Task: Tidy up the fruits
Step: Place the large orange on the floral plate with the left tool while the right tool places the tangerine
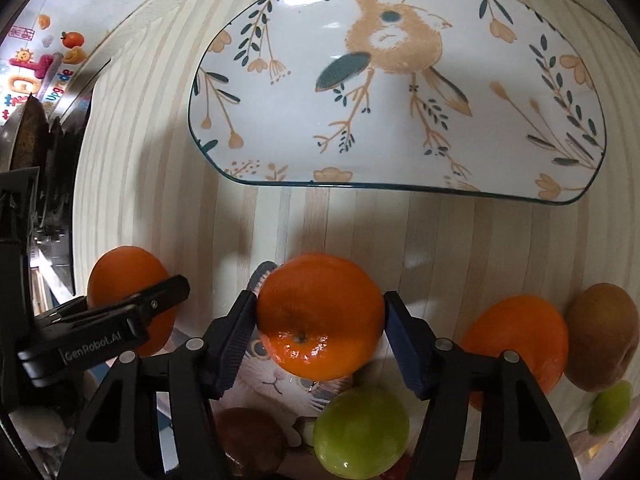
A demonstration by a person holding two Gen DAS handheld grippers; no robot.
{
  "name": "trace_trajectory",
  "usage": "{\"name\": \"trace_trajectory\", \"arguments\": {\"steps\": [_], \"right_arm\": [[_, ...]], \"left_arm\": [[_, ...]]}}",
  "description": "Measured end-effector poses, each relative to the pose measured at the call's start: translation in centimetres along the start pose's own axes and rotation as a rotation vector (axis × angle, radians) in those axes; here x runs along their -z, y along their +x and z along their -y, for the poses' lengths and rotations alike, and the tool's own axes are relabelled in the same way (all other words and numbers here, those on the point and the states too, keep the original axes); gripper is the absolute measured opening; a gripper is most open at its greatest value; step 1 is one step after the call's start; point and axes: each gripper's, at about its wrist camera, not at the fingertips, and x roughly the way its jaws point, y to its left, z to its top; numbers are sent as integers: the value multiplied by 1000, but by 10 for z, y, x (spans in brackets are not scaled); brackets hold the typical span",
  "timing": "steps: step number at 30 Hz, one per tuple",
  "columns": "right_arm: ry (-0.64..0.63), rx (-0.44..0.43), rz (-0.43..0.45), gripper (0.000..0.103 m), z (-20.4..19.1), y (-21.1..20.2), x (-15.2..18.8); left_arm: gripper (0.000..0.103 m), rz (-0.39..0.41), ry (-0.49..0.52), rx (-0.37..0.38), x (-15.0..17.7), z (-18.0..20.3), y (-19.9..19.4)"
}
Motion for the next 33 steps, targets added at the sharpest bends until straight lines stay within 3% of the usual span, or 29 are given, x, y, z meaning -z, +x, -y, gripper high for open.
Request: {"name": "trace_trajectory", "arguments": {"steps": [6, 11, 15, 17, 21, 25, 33], "right_arm": [[22, -31, 12, 66, 0, -8, 1], [35, -88, 84, 66, 6, -48, -3], [31, -114, 150, 66, 16, -83, -20], [9, -82, 183, 66, 26, -95, -34], [5, -36, 191, 66, 48, -93, -66], [-11, -1, 172, 66, 66, -77, -98], [-104, 19, 118, 66, 68, -47, -144]], "left_arm": [[76, 41, 30, 21, 6, 8, -22], [76, 96, 69, 72, 8, 26, -66], [76, 122, 108, 119, -15, 52, -97], [76, 112, 109, 128, -34, 69, -101], [76, 102, 136, 101, -77, 92, -94], [76, 37, 115, 121, -117, 107, -72], [76, -55, 134, 87, -157, 139, -39]]}}
